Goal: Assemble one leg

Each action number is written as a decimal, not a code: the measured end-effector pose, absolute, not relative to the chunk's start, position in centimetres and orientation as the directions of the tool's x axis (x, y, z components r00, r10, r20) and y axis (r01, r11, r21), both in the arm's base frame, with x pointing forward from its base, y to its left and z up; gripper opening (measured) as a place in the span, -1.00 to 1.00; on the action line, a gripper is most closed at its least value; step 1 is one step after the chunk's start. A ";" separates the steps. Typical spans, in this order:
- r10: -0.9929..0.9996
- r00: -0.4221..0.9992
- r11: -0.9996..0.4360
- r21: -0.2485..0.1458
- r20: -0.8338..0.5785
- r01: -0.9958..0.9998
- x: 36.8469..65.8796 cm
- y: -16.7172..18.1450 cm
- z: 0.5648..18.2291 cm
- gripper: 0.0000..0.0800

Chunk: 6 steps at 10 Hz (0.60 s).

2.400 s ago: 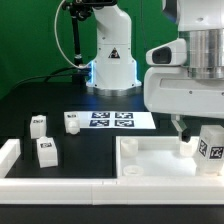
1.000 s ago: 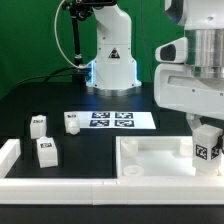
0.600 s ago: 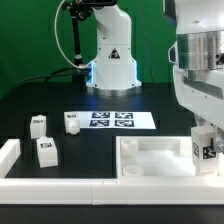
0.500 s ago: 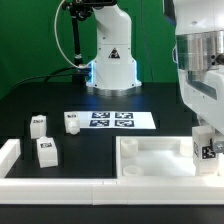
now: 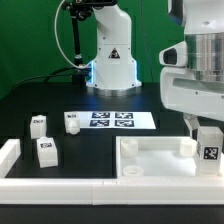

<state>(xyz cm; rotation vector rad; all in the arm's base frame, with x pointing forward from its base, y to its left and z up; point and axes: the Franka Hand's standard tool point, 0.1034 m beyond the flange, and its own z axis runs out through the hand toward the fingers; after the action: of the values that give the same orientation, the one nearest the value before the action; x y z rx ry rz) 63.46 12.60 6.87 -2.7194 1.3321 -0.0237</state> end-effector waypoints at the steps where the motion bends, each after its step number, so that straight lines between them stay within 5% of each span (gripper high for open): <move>1: -0.738 0.675 -0.669 -0.115 -0.019 -0.734 63.2 12.4 6.6 0.62; 6: -0.321 0.945 -0.946 -0.074 0.062 -0.316 64.2 11.6 7.2 0.62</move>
Offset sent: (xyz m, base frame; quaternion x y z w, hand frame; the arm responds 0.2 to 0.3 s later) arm 0.0000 0.0000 0.0000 0.0000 0.0000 -0.1296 0.9916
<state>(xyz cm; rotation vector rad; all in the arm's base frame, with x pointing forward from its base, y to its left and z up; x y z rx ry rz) 64.18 11.56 7.16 -3.0363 0.4975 -0.1122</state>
